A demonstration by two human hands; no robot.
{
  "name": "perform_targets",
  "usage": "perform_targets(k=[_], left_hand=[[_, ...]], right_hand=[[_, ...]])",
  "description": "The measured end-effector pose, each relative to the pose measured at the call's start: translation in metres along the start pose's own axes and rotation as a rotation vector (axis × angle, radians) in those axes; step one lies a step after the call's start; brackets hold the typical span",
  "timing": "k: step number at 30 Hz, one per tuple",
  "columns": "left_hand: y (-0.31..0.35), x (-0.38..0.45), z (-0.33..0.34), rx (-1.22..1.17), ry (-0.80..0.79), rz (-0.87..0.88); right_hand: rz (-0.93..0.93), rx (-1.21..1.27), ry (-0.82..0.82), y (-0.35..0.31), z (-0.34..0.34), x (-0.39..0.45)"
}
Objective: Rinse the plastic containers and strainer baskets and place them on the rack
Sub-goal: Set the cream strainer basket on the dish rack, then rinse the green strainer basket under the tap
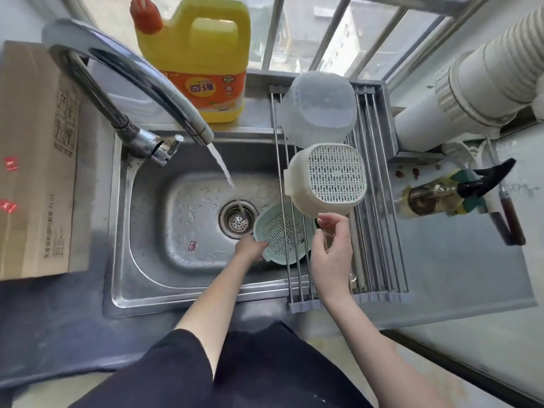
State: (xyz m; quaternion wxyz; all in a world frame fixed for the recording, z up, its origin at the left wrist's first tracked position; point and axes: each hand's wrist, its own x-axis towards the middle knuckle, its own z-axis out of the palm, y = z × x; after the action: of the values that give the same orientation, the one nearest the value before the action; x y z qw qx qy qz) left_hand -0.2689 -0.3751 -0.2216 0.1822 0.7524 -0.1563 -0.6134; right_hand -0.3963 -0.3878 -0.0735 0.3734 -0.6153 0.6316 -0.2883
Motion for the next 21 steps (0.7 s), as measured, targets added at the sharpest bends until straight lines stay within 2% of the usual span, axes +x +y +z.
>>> perform_targets(k=[3,7,10,18,21], left_hand=[[0.0,0.005,-0.005,-0.029,0.017,-0.005],[0.008,0.001,-0.031,0.021,0.136,0.02],[0.013,-0.011,-0.057,-0.069,0.178,0.036],[-0.006,-0.082,-0.155,-0.201,0.291,0.302],[-0.014,-0.099,-0.185,-0.185,0.326,0.391]], right_hand=[[0.017,-0.013,-0.067,0.0,0.01,-0.003],[0.023,-0.026,-0.115,-0.002,0.022,-0.003],[0.005,-0.034,-0.165,-0.009,0.029,-0.001],[0.05,0.027,-0.191,-0.034,0.047,0.008],[0.046,0.014,-0.209,-0.04,0.056,0.013]])
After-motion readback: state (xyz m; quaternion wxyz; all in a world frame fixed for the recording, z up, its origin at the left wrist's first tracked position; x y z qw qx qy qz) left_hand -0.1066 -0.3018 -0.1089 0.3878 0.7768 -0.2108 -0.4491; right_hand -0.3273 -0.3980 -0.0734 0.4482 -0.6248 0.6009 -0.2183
